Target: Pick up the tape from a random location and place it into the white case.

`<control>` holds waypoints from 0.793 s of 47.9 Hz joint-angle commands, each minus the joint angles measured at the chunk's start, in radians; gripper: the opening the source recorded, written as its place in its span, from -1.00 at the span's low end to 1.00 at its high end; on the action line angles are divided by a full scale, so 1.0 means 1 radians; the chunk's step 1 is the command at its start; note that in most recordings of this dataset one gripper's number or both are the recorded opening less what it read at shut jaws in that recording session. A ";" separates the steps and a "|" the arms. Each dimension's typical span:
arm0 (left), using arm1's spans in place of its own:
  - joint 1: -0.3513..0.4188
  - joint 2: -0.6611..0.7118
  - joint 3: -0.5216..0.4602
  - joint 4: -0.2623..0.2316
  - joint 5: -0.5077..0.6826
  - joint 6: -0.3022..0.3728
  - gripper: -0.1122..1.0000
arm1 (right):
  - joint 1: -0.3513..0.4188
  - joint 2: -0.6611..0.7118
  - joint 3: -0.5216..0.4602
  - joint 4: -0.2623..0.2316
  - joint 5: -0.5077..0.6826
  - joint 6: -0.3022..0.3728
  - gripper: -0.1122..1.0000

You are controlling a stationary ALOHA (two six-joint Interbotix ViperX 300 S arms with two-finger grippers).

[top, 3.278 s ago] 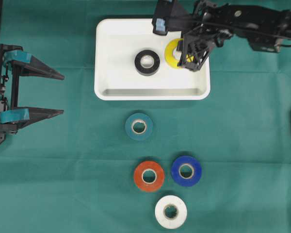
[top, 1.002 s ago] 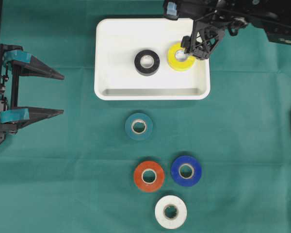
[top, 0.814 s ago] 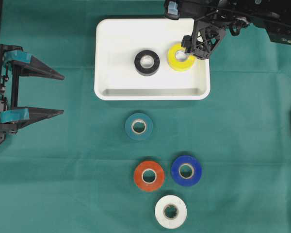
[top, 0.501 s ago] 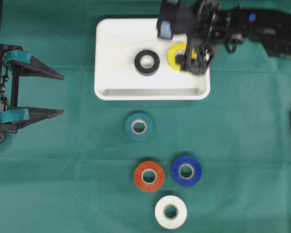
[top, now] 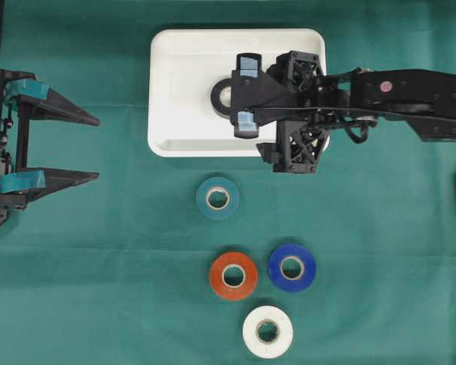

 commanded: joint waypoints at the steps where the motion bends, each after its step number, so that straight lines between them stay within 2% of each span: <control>1: 0.000 0.000 -0.014 -0.002 0.008 0.000 0.91 | 0.012 -0.071 0.003 0.000 -0.009 0.002 0.78; 13: 0.000 -0.002 -0.014 -0.002 0.014 0.000 0.91 | 0.021 -0.245 0.132 0.006 -0.069 0.002 0.78; 31: -0.002 0.000 -0.012 0.000 0.008 0.000 0.91 | 0.021 -0.604 0.400 0.028 -0.262 0.003 0.78; 38: -0.002 0.002 -0.012 0.000 0.008 0.002 0.91 | 0.021 -0.693 0.497 0.028 -0.334 0.005 0.78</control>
